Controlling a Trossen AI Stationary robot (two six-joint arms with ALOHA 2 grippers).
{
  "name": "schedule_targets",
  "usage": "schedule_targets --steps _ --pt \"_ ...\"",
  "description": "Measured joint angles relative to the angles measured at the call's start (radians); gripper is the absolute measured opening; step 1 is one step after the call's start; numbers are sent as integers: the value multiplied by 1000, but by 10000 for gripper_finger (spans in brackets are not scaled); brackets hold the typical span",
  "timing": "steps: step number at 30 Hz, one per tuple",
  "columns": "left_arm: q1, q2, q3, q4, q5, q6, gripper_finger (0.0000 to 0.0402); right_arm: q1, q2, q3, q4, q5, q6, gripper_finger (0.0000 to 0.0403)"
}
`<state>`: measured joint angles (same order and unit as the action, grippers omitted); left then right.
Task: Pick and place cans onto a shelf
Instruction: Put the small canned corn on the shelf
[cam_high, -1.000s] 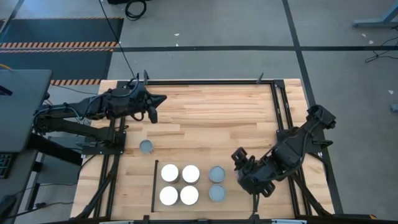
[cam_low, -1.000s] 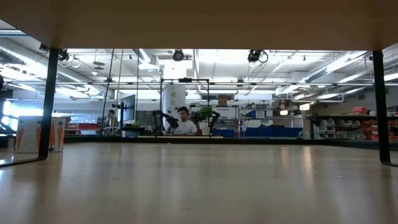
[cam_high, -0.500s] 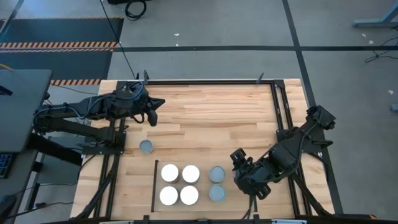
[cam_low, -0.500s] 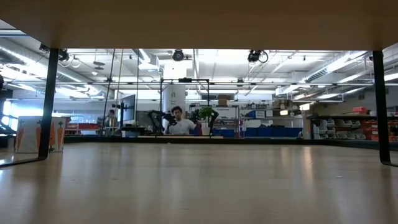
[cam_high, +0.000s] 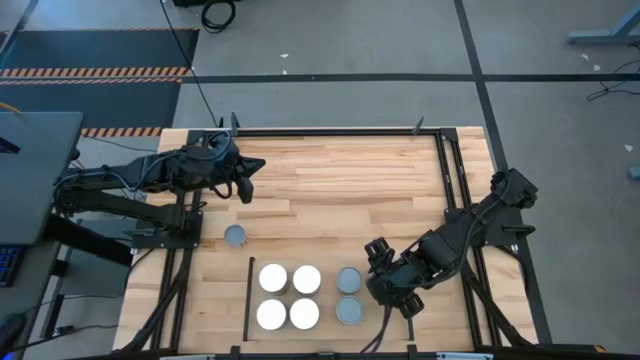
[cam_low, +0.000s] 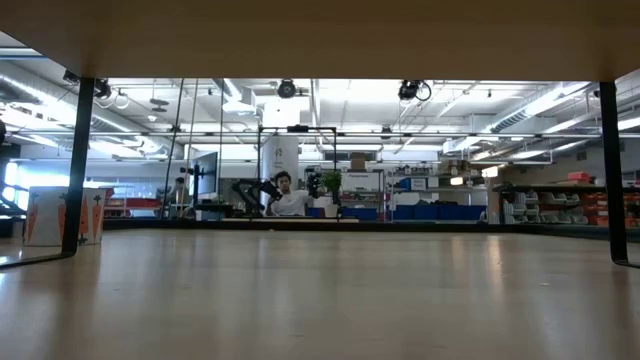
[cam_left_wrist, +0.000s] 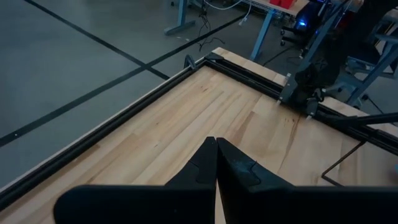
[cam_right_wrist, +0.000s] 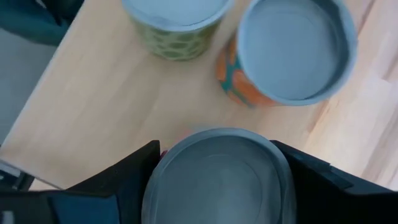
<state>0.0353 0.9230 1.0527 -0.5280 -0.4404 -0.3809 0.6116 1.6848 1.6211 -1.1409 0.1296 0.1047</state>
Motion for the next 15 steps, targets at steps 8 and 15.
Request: schedule_targets --steps 8,15 --pt "0 0 0 0 0 1 9 -14 0 0 3 -4 15 315" --pt "0 0 0 0 0 0 9 -17 0 0 13 -5 15 330"
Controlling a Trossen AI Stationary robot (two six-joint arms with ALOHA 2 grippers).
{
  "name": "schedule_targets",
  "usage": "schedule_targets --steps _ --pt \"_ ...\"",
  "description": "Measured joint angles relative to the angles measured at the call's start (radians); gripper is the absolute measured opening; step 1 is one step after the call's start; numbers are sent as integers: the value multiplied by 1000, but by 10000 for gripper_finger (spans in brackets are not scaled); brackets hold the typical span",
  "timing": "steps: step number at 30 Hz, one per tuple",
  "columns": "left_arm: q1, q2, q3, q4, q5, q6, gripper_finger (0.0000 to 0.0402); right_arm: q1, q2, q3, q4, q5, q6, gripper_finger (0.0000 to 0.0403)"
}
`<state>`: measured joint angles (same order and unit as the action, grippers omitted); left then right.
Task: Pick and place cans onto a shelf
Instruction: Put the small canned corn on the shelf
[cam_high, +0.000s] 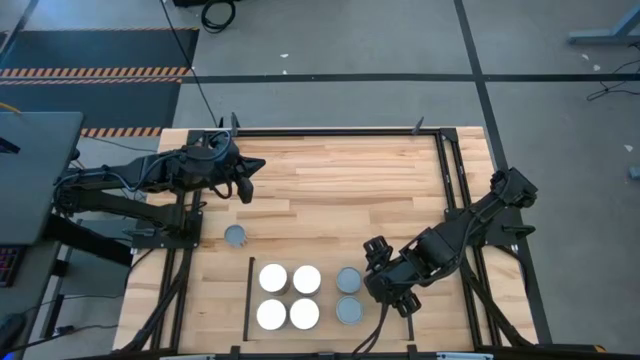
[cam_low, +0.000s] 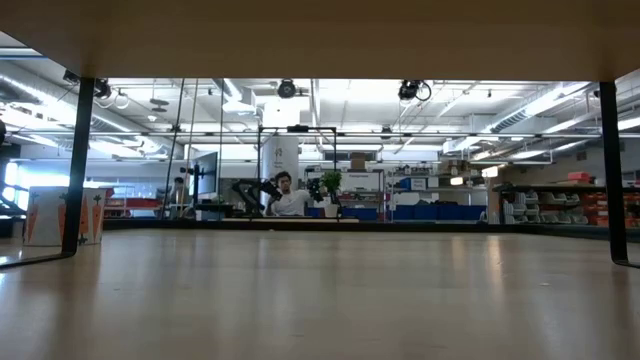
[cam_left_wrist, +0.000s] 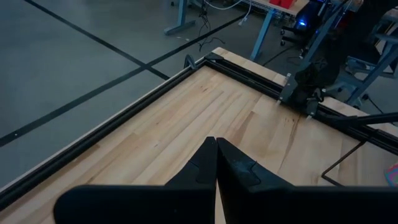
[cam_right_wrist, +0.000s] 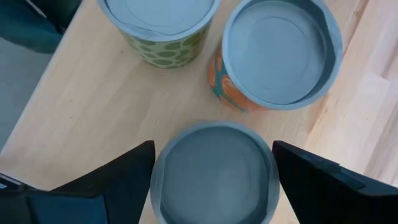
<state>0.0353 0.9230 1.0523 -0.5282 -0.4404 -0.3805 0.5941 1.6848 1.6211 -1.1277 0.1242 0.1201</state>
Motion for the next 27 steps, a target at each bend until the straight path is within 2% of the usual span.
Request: schedule_targets --steps 27 --pt "0 -2 -1 0 1 -9 9 1 -1 0 26 23 -35 331"
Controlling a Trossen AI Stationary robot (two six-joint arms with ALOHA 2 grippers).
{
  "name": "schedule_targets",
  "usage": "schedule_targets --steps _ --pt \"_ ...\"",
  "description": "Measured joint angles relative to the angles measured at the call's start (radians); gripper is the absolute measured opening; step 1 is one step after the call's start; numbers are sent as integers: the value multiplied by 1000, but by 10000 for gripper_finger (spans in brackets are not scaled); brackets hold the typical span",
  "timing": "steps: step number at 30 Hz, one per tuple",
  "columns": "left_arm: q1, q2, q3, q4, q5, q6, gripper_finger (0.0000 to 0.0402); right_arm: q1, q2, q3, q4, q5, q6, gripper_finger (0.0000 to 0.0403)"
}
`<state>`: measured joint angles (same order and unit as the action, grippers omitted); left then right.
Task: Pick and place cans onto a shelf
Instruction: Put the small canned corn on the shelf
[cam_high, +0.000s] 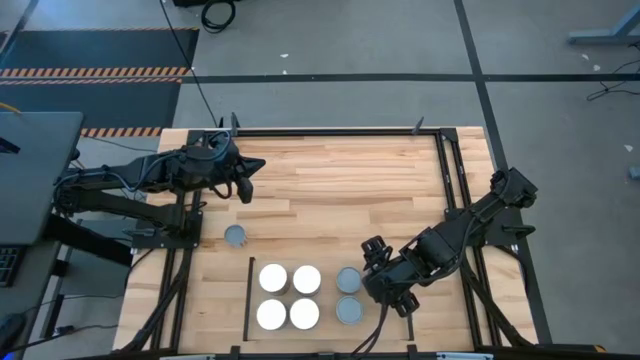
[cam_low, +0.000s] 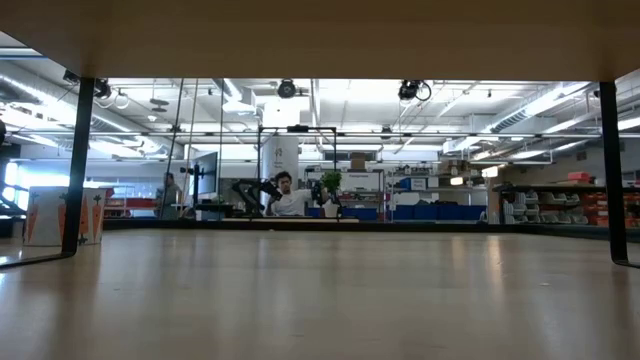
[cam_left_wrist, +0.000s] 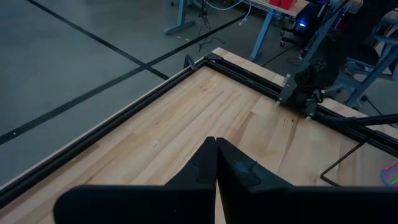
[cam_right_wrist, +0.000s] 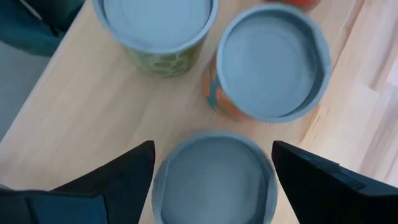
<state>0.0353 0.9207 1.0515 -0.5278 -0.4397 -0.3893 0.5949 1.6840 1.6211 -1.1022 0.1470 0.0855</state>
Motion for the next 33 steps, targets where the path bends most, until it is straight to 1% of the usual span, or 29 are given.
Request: schedule_targets --steps 6,11,14,18,23,26,29,33 --pt "0 0 0 0 0 0 9 0 -1 48 11 15 27 331" --pt "0 0 0 0 0 -12 9 0 -8 144 -123 46 107 331" --pt "0 0 0 0 1 -15 9 0 -14 148 -223 37 174 331" --pt "0 0 0 10 56 -15 9 1 -16 148 -326 15 242 331" --pt "0 0 0 14 124 -14 9 14 -18 141 -385 11 284 323" --pt "0 0 0 15 146 -17 9 21 -18 112 -387 11 293 319" --pt "0 -5 0 15 182 -24 9 24 -18 92 -369 -11 305 319" --pt "0 -16 0 11 242 -37 9 24 -18 89 -330 12 300 318"
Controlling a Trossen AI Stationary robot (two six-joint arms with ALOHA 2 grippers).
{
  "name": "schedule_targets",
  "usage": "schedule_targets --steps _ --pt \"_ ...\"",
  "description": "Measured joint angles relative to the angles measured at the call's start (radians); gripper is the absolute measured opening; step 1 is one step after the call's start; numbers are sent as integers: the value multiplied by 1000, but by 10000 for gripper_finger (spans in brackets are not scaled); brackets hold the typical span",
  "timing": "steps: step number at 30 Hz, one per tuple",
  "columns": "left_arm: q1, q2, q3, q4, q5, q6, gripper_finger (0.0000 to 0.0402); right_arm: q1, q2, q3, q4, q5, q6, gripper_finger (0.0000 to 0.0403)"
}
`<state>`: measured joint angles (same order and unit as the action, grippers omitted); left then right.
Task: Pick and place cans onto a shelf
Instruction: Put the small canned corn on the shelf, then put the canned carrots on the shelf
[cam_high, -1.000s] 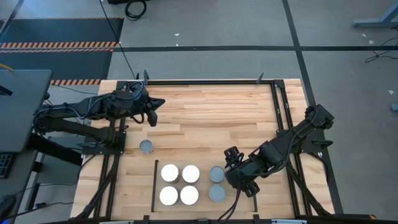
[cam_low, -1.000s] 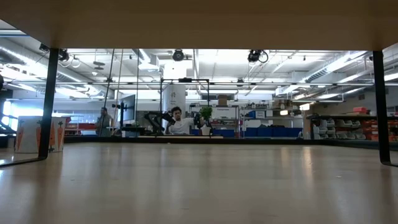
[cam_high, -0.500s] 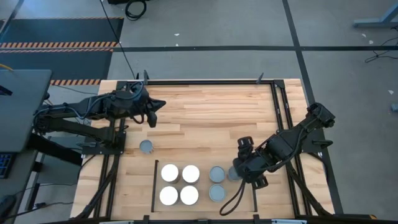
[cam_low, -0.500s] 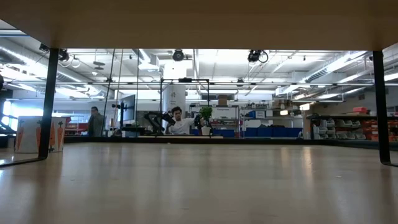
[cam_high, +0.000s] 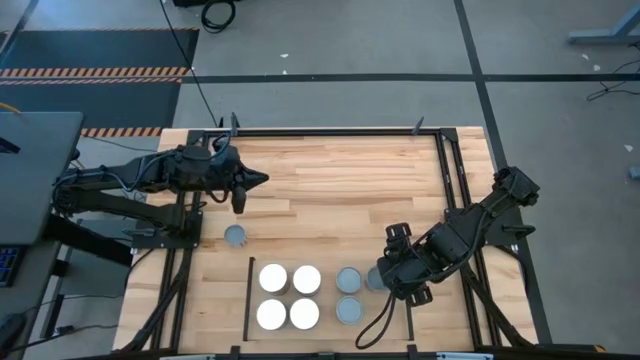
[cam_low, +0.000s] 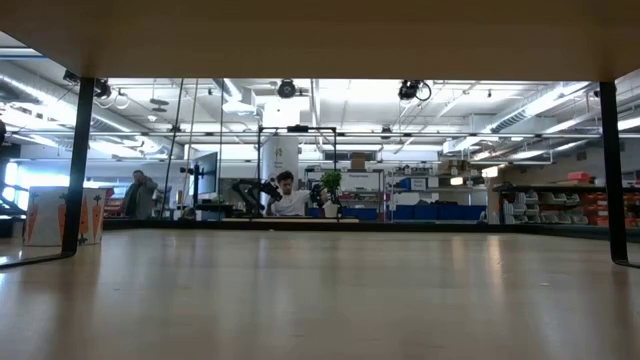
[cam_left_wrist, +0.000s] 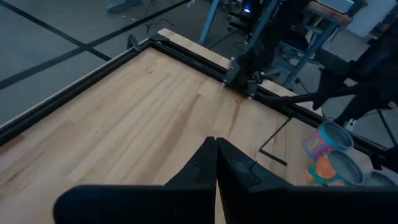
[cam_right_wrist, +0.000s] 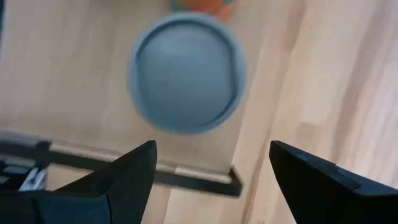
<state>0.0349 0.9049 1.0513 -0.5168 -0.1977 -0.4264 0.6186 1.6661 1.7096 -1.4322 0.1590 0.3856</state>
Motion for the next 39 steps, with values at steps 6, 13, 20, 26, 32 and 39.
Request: schedule_targets --steps 6,13,20,26,32,39 --pt "0 -20 0 10 5 -9 9 -16 9 0 -38 154 -48 318" --pt "0 -40 0 5 13 -45 9 -95 20 -16 -14 182 -78 318" --pt "-23 -57 0 15 17 -81 9 -118 20 -18 24 102 -107 318" --pt "-45 -58 0 17 18 -82 9 -118 20 -18 51 88 -100 318" --pt "-50 -57 0 17 18 -81 9 -118 20 -18 77 83 -100 318" --pt "-50 -57 0 17 17 -78 9 -118 19 25 16 107 -80 318"
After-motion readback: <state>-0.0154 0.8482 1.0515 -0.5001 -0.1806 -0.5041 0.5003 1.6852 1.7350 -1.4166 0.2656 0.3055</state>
